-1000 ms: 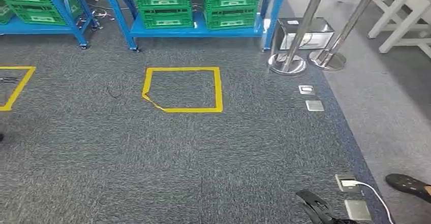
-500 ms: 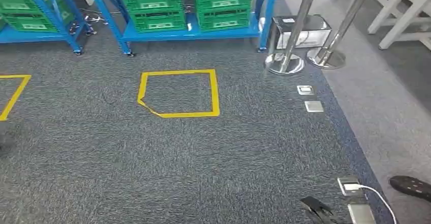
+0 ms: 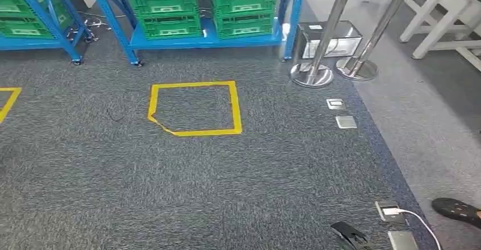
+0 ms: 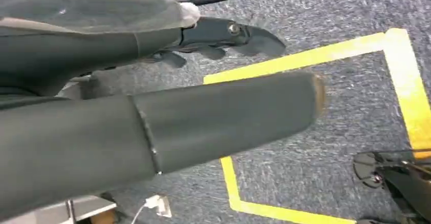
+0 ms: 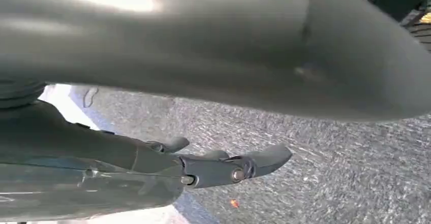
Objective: Take the parts from the cabinet and place them on the table.
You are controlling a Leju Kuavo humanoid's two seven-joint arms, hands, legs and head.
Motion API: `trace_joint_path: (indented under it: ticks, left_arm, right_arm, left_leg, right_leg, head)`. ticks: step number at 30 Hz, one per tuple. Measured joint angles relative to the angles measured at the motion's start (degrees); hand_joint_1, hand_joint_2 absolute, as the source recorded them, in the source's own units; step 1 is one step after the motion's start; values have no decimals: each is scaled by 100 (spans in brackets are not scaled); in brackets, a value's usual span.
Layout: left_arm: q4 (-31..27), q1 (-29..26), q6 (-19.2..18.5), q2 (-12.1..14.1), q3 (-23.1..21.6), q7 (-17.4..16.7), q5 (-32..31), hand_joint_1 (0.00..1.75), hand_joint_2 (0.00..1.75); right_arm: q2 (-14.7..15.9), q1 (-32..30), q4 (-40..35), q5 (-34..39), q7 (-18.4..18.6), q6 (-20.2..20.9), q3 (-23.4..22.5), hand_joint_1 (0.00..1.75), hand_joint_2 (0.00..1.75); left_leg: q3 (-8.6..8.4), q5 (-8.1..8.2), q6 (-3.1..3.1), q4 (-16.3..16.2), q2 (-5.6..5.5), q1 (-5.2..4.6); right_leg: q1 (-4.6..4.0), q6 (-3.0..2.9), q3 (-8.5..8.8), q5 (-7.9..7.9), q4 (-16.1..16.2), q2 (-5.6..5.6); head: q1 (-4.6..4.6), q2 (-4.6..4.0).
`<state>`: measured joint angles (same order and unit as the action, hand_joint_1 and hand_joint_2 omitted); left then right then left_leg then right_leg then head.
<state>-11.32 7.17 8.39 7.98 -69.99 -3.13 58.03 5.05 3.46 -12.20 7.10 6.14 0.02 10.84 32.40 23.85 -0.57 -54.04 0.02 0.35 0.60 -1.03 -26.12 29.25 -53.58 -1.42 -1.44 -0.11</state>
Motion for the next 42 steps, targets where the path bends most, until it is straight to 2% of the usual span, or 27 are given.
trace_joint_path:
  ticks: [2,5,7,8,9,11,13,16,17,18,20,21,22,23,24,26,27,29,31,33,34,35,36,37,38,40,42]
  left_arm:
    - [0,1,-15,2,0,-11,0,0,0]
    - [0,4,-17,4,0,-48,0,0,0]
    - [0,4,-22,7,0,-52,0,0,0]
    - [0,12,-26,13,0,-55,0,0,0]
    - [0,12,-31,26,0,-55,-2,0,0]
    - [0,23,-50,26,0,-44,-20,0,0]
    - [0,17,-57,13,0,-28,-39,0,0]
    - [0,5,-63,13,-2,-20,-50,0,0]
    - [0,-1,-61,13,-2,-20,-50,0,0]
    - [0,-12,-61,11,-2,-22,-52,0,0]
    - [0,-42,-63,9,-2,-22,-55,0,0]
    - [0,-47,-63,9,-2,-22,-59,0,0]
    - [7,-61,-63,37,-2,-22,-59,0,0]
    - [13,-36,-59,50,-2,-22,-59,0,0]
    - [13,-26,-59,50,-2,-22,-61,0,0]
    - [11,-19,-59,28,-2,-22,-61,0,0]
    - [11,-2,-59,22,-2,-22,-61,0,0]
    - [11,30,-59,20,-2,-20,-59,0,0]
    - [11,28,-59,26,-2,-2,-50,0,0]
    - [11,-8,-57,24,-2,4,-41,0,0]
    - [11,-24,-50,24,-2,4,-39,0,0]
    - [11,-48,-48,26,-2,4,-37,0,0]
    - [11,-55,-44,35,-2,4,-37,0,0]
    - [11,-63,-31,39,-2,4,-35,0,0]
    - [13,-83,-28,50,-2,4,-35,0,0]
    - [11,-15,-20,37,-4,-2,-35,0,0]
    - [9,22,-15,24,-2,-2,-35,0,0]
  right_arm:
    - [0,0,2,0,0,13,-2,0,0]
    - [-2,-1,4,0,0,42,0,0,0]
    - [-2,-1,9,0,0,44,0,0,0]
    - [-4,0,13,0,0,52,0,0,0]
    - [-22,3,15,0,-2,63,0,0,0]
    - [-26,-9,20,0,-15,79,0,0,0]
    - [-26,3,24,2,-22,103,0,0,0]
    - [-28,21,33,9,-28,103,0,0,0]
    - [-28,15,35,9,-33,105,0,0,0]
    - [-28,-6,42,9,-24,105,0,0,0]
    - [-28,-27,46,9,-28,105,0,0,0]
    - [-28,-27,48,9,-33,105,0,0,0]
    - [-44,-43,59,9,-33,105,0,0,0]
    - [-70,-39,77,9,-31,109,0,0,0]
    - [-70,-28,76,11,-33,105,0,0,0]
    - [-70,-33,79,9,-35,112,0,0,0]
    - [-72,-36,79,11,-31,114,0,0,0]
    - [-72,-31,81,9,-44,111,0,0,0]
    - [-72,-13,81,9,-44,111,0,0,0]
    - [-72,-21,83,11,-52,111,0,0,0]
    - [-72,-26,83,9,-68,111,0,0,0]
    - [-72,-25,83,9,-79,111,0,0,0]
    - [-72,-20,83,11,-98,111,2,0,0]
    - [-72,-20,83,11,-114,111,2,0,0]
    - [-72,-14,85,11,-120,111,2,0,0]
    - [-70,-24,79,13,-118,105,2,0,0]
    - [-72,-6,79,11,-120,103,2,0,0]
  left_leg:
    - [0,11,18,-3,0,-6]
    - [0,21,49,-10,-1,-19]
    - [0,21,52,-10,-1,-22]
    - [8,67,99,-55,0,-79]
    - [-3,66,190,-2,-15,-71]
    - [-93,95,274,179,-24,-39]
    - [-305,118,318,319,-31,-9]
    - [-382,179,304,314,-10,-1]
    - [-413,201,278,304,-10,15]
    - [-458,234,239,300,-17,42]
    - [-591,334,133,262,-29,127]
    - [-652,397,46,211,-28,171]
    - [-678,466,-43,180,-21,161]
    - [-690,510,-94,122,-28,189]
    - [-697,543,-150,154,-24,143]
    - [-853,562,-209,107,-28,191]
    - [-848,501,-228,14,-22,222]
    - [-419,435,-222,-727,-15,202]
    - [281,777,-217,-1547,-21,183]
    - [691,1090,-190,-1747,-21,159]
    - [736,1062,-165,-1553,-21,154]
    - [704,889,-136,-1209,-21,150]
    - [626,535,-96,-738,-21,139]
    - [546,1,-27,-272,35,114]
    - [556,-302,-9,-196,136,63]
    - [456,-149,-30,-191,105,50]
    - [326,-84,52,-119,-7,70]
  right_leg:
    - [5,24,13,-6,30,0]
    - [33,235,26,-8,59,-1]
    - [37,236,25,-7,60,-1]
    - [80,280,42,-19,133,-3]
    - [91,352,51,-28,162,1]
    - [63,420,136,-175,55,4]
    - [62,397,-12,-2,-213,72]
    - [83,484,-811,578,-1529,76]
    - [108,509,-1002,613,-1782,80]
    - [137,526,-1040,508,-1755,86]
    - [206,541,-769,-53,-966,104]
    - [268,616,-552,-381,-404,125]
    - [279,708,-472,-384,-219,111]
    - [244,581,-585,-92,-217,122]
    - [196,465,-538,-107,-272,161]
    - [198,320,-436,-56,-263,127]
    - [179,282,-180,-59,-171,80]
    - [159,208,-8,-33,-40,103]
    - [139,132,109,54,3,97]
    - [113,124,276,154,64,55]
    - [109,130,369,212,76,31]
    - [108,140,457,280,89,6]
    - [108,156,544,361,94,-7]
    - [110,174,537,443,115,17]
    - [84,208,689,520,100,4]
    - [49,292,836,630,329,42]
    - [73,384,990,464,155,69]
  head:
    - [-33,0]
    - [-59,0]
    - [-48,0]
    - [-46,0]
    - [-15,0]
    - [2,0]
    - [-48,0]
    - [-74,0]
    - [-67,0]
    - [-81,0]
    - [-83,0]
    - [-96,0]
    - [-118,0]
    - [-144,-2]
    - [-146,0]
    - [-43,0]
    - [-2,0]
    - [79,-2]
    - [135,0]
    - [142,0]
    - [151,0]
    - [142,0]
    - [153,0]
    - [177,0]
    - [184,-2]
    - [177,0]
    - [140,0]
